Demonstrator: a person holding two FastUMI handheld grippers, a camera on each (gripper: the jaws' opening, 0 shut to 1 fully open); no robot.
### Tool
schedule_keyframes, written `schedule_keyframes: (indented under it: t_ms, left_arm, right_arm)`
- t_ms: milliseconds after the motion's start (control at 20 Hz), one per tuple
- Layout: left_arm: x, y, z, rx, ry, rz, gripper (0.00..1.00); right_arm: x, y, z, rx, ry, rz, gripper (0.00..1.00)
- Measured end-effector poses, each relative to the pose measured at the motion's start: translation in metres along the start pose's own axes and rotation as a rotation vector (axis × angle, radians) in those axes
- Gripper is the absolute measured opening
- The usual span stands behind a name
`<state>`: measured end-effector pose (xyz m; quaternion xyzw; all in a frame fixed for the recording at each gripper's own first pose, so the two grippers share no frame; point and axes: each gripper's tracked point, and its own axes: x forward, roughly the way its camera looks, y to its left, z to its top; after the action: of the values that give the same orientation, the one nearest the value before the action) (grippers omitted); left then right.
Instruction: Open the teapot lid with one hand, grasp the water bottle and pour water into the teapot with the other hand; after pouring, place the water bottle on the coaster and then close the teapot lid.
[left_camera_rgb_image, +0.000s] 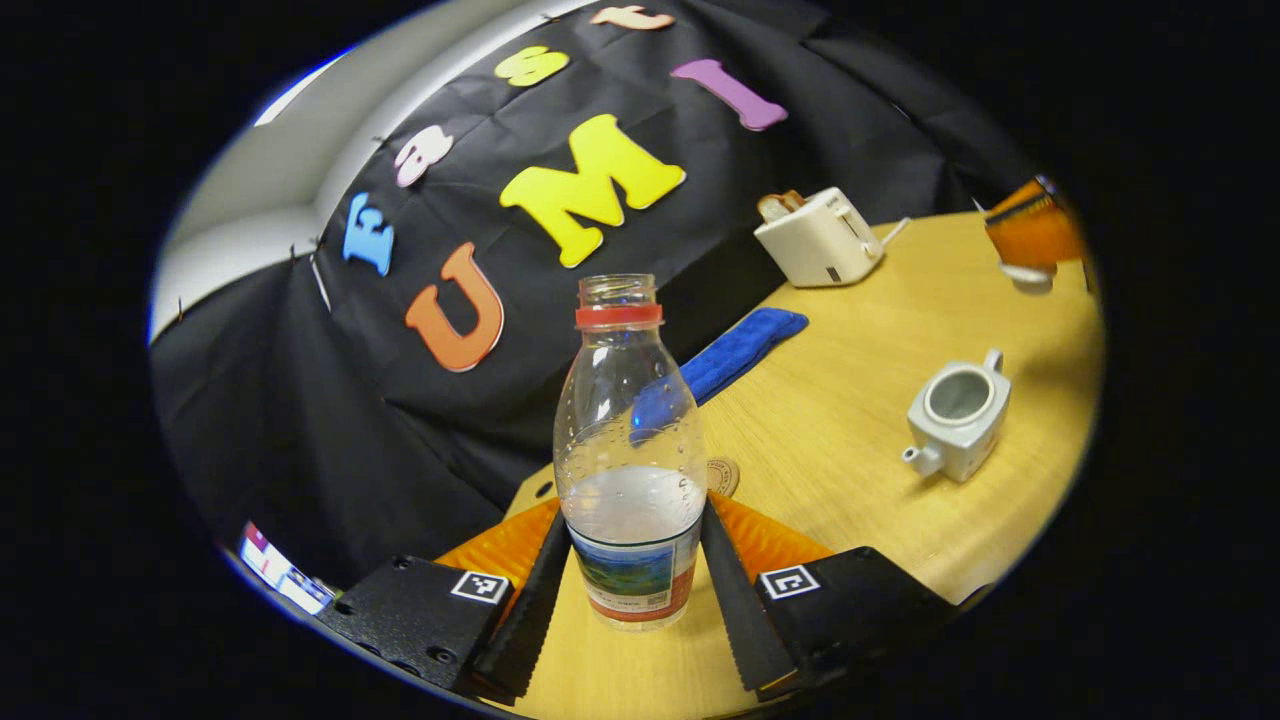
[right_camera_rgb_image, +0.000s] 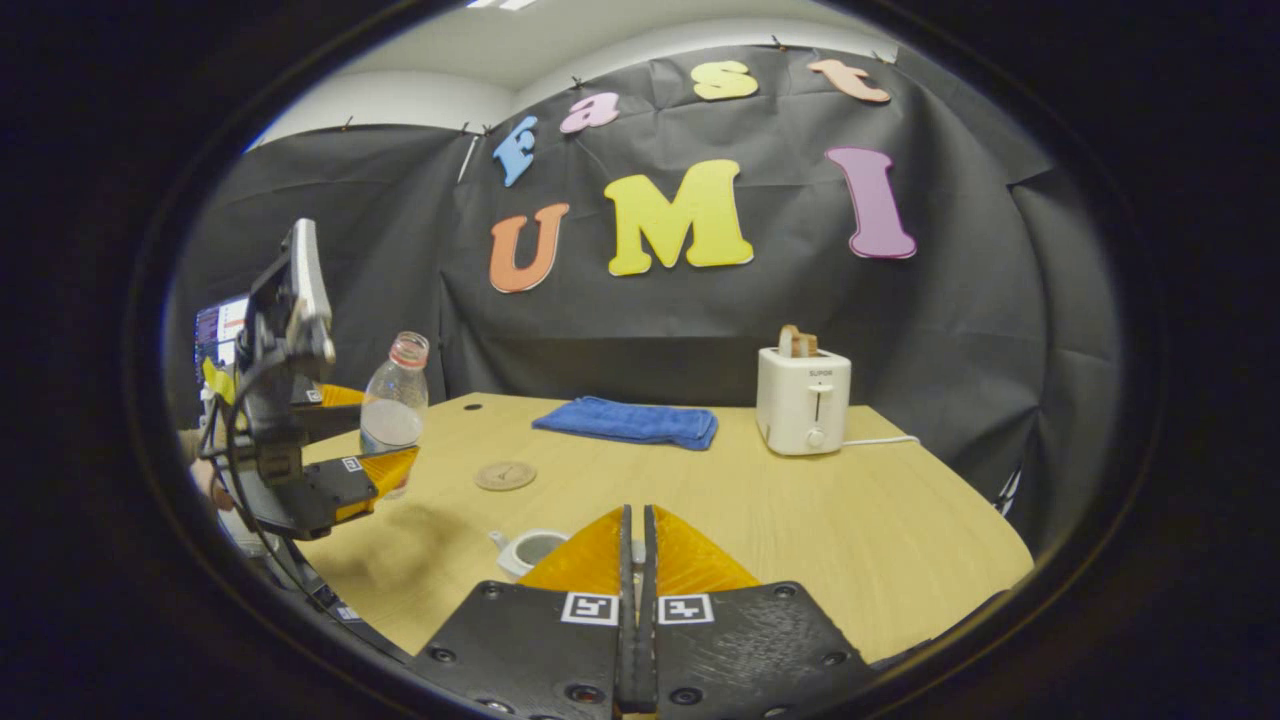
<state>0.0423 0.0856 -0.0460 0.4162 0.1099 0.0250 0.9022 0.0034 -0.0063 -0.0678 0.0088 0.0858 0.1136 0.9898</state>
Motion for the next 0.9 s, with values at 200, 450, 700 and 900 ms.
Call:
schedule_keyframes:
  t_ms: [200,450,700,900]
  left_arm:
    - [0.006,0.006,0.003,0.288,-0.009,0.011,0.75]
    - [0.010,-0.009,0.008,0.549,-0.033,0.002,0.75]
    - [-0.003,-0.045,0.010,0.783,-0.098,-0.036,0.75]
    - [0.002,-0.047,0.017,0.857,-0.114,-0.042,0.75]
  right_arm:
    - [-0.005,-0.018,0.001,0.008,-0.007,-0.020,0.00]
    - [-0.010,-0.028,0.002,0.008,-0.012,-0.027,0.00]
    - [-0.015,-0.034,0.002,0.008,-0.016,-0.031,0.00]
    - [-0.018,-0.038,-0.001,0.021,-0.014,-0.033,0.00]
